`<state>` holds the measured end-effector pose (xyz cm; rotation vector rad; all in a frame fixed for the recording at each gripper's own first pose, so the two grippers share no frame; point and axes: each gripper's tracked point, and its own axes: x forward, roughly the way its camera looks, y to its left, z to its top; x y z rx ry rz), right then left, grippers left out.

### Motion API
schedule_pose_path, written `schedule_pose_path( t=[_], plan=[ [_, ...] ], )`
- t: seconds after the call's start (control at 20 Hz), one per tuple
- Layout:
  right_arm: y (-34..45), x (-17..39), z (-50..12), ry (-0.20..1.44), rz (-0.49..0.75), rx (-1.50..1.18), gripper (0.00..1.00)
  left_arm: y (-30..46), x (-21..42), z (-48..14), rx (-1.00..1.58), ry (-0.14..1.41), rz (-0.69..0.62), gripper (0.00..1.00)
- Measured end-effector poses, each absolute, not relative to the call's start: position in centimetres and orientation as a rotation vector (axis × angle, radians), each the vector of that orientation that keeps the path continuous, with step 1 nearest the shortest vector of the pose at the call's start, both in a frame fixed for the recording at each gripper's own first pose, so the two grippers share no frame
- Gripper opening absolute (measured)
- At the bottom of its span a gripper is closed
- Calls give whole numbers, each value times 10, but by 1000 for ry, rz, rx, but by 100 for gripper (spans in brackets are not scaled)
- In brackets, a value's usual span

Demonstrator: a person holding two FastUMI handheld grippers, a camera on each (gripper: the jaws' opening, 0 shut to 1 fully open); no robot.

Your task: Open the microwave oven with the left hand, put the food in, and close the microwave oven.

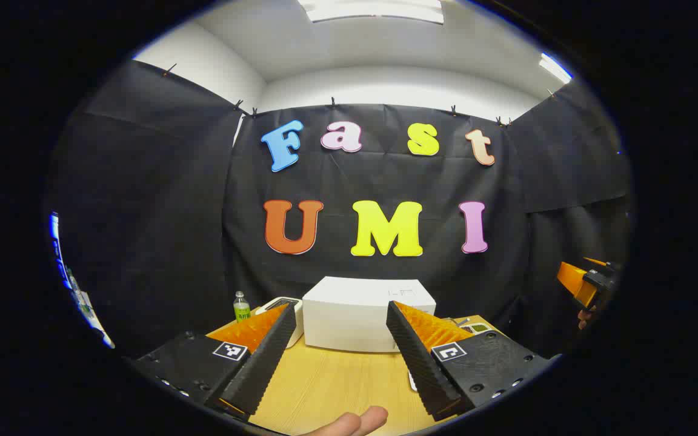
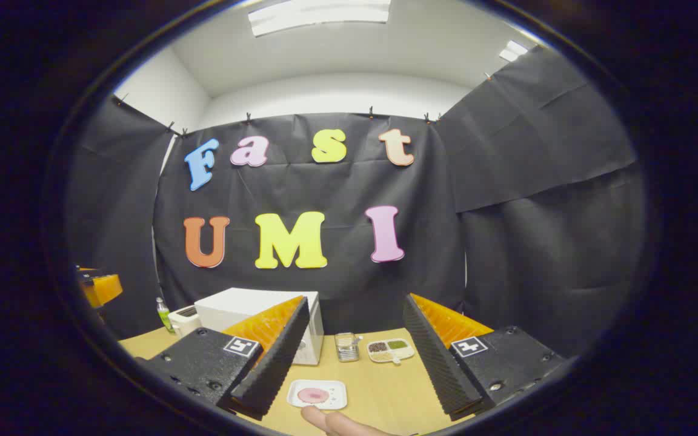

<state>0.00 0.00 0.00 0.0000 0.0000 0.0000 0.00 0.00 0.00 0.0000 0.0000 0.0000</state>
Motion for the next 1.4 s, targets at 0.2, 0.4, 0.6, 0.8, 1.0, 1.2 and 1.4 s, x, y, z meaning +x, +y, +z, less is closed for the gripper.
schedule_pose_path(
  t=[0.2,0.4,0.6,0.8,1.0,1.2,1.4],
  plan=[
    [-10,-1,0,6,-13,9,94,-3,-4,3,-7,-5,-1,94],
    [-4,-2,8,-11,26,4,100,-6,-3,7,-5,-13,-12,94],
    [-12,-5,22,-52,7,-14,100,-14,0,8,-3,-8,-39,94],
    [-14,-11,40,-105,-18,-34,100,-16,10,19,1,-29,-44,94],
    [-14,-14,51,-149,-22,-38,100,-29,35,12,-8,-17,-60,94],
    [-19,-15,57,-192,-31,-38,100,-48,77,0,-4,-21,-87,94],
    [-22,-10,52,-192,-30,-45,100,-81,128,-41,-33,26,-139,94]
  ],
)
